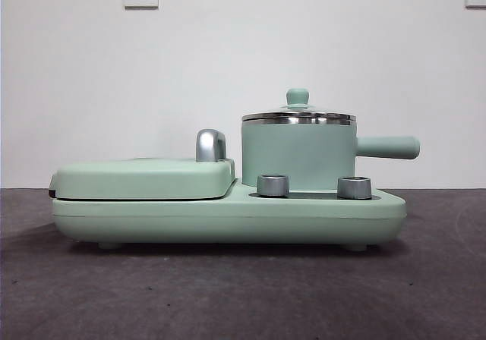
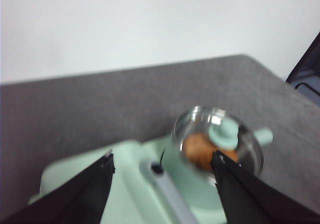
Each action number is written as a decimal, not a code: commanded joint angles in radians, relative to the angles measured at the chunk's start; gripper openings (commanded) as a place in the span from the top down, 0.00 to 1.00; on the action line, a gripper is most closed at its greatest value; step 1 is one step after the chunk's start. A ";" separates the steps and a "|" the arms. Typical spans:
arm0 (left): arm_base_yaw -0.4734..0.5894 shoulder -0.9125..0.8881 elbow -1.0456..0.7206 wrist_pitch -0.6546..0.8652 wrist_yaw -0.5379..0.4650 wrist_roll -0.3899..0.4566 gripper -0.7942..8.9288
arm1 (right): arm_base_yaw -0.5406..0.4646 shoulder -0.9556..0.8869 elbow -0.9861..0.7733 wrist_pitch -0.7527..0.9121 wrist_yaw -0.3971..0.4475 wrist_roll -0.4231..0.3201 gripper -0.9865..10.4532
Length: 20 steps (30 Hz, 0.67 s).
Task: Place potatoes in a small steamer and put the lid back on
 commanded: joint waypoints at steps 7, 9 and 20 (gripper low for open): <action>-0.005 -0.233 -0.342 0.006 0.046 -0.087 0.60 | 0.004 0.003 0.003 0.010 0.000 0.013 0.64; -0.005 -0.283 -0.401 0.005 0.071 -0.103 0.60 | 0.004 0.003 0.003 0.010 0.000 0.013 0.64; -0.004 -0.464 -0.510 -0.023 0.145 -0.116 0.60 | 0.004 0.003 0.003 0.045 -0.136 0.002 0.64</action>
